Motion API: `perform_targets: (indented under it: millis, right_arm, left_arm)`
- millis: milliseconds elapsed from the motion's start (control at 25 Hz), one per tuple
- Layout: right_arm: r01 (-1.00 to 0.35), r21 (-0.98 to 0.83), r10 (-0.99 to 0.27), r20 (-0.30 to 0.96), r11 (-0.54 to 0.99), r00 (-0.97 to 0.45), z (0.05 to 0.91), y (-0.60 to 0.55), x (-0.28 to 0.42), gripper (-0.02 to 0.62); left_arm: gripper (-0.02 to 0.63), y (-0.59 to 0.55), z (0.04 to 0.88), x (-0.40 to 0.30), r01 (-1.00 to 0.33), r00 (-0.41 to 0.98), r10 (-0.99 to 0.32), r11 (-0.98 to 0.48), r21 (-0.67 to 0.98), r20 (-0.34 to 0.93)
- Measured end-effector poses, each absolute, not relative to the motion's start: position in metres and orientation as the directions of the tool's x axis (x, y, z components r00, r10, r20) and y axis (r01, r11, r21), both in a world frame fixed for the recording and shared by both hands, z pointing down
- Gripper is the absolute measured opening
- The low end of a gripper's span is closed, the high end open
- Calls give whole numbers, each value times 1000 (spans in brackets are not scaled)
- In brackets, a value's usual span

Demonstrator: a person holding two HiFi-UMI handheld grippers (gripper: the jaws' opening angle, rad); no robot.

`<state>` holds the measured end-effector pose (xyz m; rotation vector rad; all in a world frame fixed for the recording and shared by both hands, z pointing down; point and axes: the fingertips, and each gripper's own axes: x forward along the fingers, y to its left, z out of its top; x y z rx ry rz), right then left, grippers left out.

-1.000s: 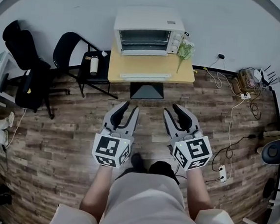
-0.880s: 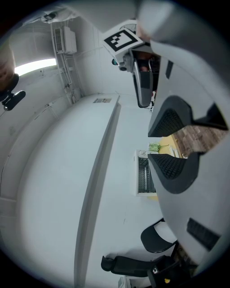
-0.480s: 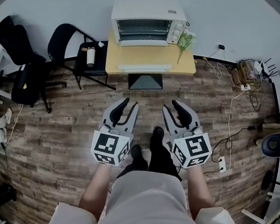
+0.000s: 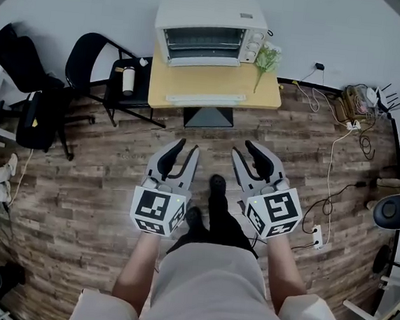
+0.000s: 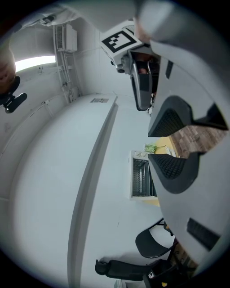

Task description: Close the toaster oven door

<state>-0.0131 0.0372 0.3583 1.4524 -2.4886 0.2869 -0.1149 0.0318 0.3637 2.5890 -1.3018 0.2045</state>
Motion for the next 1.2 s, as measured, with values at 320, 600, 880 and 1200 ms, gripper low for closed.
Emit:
perform_targets:
  millis: [320, 600, 880, 1200]
  right_arm:
    - [-862, -70, -803, 333, 502, -494, 380, -8, 3, 115]
    - [-838, -69, -773, 353, 541, -527, 394, -49, 16, 114]
    - [-804, -40, -734, 384, 593, -561, 416, -97, 20, 115]
    - [-727, 36, -664, 440, 686, -605, 455, -132, 10, 118]
  left_arm:
    - [94, -8, 379, -99, -823, 567, -781, -550, 141, 263]
    - [95, -43, 394, -85, -845, 533, -792, -516, 139, 298]
    - [95, -84, 407, -79, -869, 492, -806, -477, 130, 328]
    - [95, -115, 423, -76, -900, 433, -825, -416, 130, 363]
